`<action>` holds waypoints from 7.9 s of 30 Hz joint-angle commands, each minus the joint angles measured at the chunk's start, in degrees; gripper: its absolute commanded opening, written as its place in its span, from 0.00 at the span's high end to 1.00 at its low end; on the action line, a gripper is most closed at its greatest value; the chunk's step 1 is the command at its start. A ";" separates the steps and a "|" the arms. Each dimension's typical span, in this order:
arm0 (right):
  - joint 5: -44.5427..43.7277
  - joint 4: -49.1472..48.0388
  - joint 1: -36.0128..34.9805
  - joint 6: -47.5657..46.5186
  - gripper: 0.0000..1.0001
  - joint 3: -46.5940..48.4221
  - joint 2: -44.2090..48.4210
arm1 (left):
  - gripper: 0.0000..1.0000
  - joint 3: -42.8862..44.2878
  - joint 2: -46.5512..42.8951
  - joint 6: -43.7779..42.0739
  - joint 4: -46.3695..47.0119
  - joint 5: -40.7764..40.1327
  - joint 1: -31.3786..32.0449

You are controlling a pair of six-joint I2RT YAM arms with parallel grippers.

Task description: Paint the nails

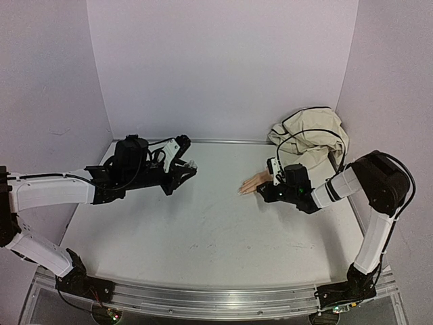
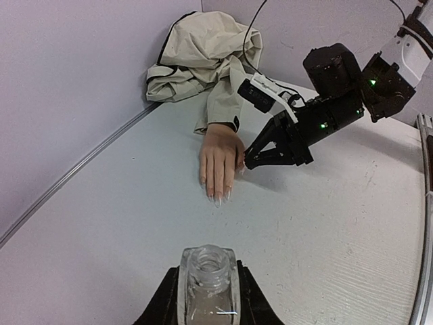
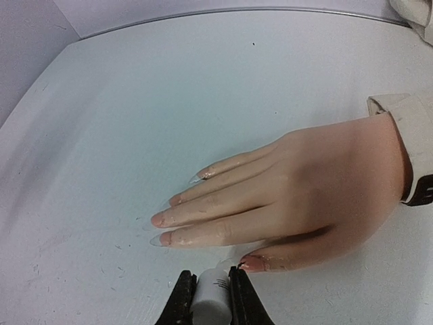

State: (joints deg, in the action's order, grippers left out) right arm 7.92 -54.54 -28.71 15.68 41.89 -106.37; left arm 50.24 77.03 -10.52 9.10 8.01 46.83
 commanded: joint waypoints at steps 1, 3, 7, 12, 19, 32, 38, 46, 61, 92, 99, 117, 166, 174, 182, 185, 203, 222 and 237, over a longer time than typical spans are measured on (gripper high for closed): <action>-2.14 -2.71 -0.49 -0.78 1.00 -0.98 4.15 | 1.00 1.62 -2.54 -0.29 3.29 0.51 0.19; -2.75 -2.84 -0.48 -0.83 1.00 -1.33 4.60 | 1.00 1.62 -2.57 -0.29 3.29 0.56 0.20; -6.09 -2.37 -0.50 -0.40 1.00 -1.65 4.93 | 1.00 1.58 -2.66 -0.29 3.29 0.59 0.19; -7.92 -0.72 -0.48 -0.06 1.00 -0.75 4.08 | 1.00 1.58 -2.59 -0.36 3.29 0.45 0.19; -7.92 -0.12 -0.52 -0.13 1.00 0.45 2.64 | 1.00 1.52 -2.59 -0.46 3.29 0.35 0.21; -6.10 -0.04 -0.50 0.05 1.00 1.44 0.92 | 1.00 1.53 -2.57 -0.57 3.29 0.26 0.19; -5.67 -0.03 -0.52 0.20 1.00 1.53 0.71 | 1.00 1.53 -2.67 -0.59 3.29 0.25 0.19; -4.37 0.01 -0.55 0.59 1.00 1.73 0.09 | 1.00 1.44 -2.77 -0.67 3.29 0.25 0.19; -2.45 -0.04 -1.27 0.99 1.00 2.31 -0.84 | 1.00 1.44 -2.85 -0.69 3.30 0.25 0.19; -10.27 1.30 -1.45 0.75 1.00 0.04 3.95 | 1.00 1.53 -2.76 -0.65 3.29 0.25 0.19; -10.15 1.72 -1.49 0.75 1.00 0.81 2.86 | 1.00 1.51 -2.72 -0.68 3.29 0.34 0.19; -8.37 1.60 -1.44 0.51 1.00 2.47 0.27 | 1.00 1.62 -2.63 -0.51 3.30 0.44 0.19; -9.96 -0.21 -1.44 0.18 1.00 -0.09 3.29 | 1.00 1.53 -2.94 -0.58 3.31 0.51 0.20; -8.91 -0.21 -1.44 0.11 1.00 0.91 1.81 | 1.00 1.62 -2.71 -0.55 3.29 0.53 0.19; -9.57 0.18 -1.47 0.44 1.00 1.43 0.79 | 1.00 1.58 -2.58 -0.65 3.31 0.43 0.19; -9.72 0.55 -1.46 0.53 1.00 1.69 0.47 | 1.00 1.54 -2.53 -0.78 3.34 0.43 0.19; -4.71 0.67 -1.44 0.14 1.00 2.84 -0.91 | 1.00 1.53 -2.77 -0.86 3.31 0.34 0.19; -3.83 -3.13 -1.71 0.06 1.00 -1.41 3.80 | 1.00 1.53 -2.99 -0.81 3.29 0.51 0.19; -10.50 -1.91 -1.70 1.10 1.00 -0.89 3.38 | 1.00 1.69 -2.76 -0.55 3.33 0.69 0.19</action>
State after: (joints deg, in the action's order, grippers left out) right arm -0.95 -55.35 -30.04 16.58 39.22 -103.63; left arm 50.24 76.36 -10.66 9.10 8.01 46.83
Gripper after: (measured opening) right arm 0.140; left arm 0.221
